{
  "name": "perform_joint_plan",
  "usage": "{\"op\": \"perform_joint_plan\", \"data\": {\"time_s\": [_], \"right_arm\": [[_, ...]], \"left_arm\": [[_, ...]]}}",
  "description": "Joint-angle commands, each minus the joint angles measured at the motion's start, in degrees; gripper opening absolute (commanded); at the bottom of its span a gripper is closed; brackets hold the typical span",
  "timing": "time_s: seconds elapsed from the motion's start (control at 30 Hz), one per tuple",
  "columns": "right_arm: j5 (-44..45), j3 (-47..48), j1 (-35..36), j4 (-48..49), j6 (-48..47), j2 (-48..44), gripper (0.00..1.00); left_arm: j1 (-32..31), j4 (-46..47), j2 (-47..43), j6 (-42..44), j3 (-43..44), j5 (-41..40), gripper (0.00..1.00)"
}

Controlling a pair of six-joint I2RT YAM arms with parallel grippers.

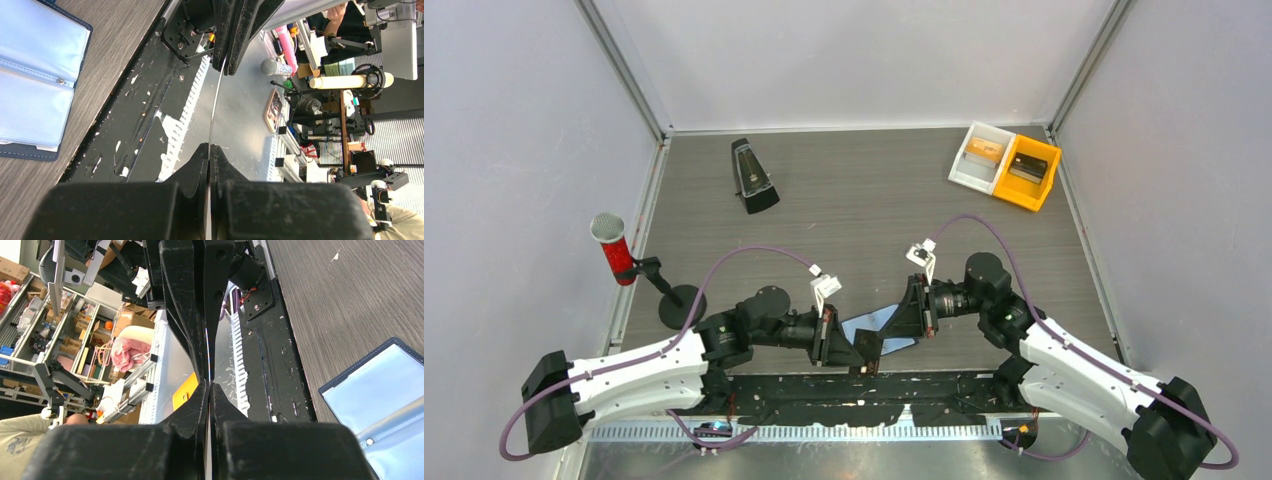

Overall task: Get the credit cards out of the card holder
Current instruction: Place the credit card in the storage box.

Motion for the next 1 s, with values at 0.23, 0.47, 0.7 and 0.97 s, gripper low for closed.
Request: {"op": "perform_joint_plan", "data": {"time_s": [0.23, 0.47, 0.7, 0.97], "right_arm": [[9.34, 3.48, -0.99, -1.97, -0.33, -1.59, 0.05], [19.54, 5.92, -4.34, -2.3, -0.28, -1.35, 0.05], [34.05, 8.0, -12.73, -2.98, -4.05, -0.97, 0.05], [46.99, 8.18, -27.31, 6.88, -8.02, 5.46, 0.05]], "left_arm": [[0.25, -15.61, -3.02, 4.36, 4.3, -13.58, 0.68], [0.38, -32.9, -8.9, 8.48, 9.79, -24.46, 0.99], [0.34, -41.06, -11.69, 13.42, 13.98, -32.48, 0.99], [0.34, -49.09, -12.11, 18.25, 17.62, -44.28, 0.99]]}}
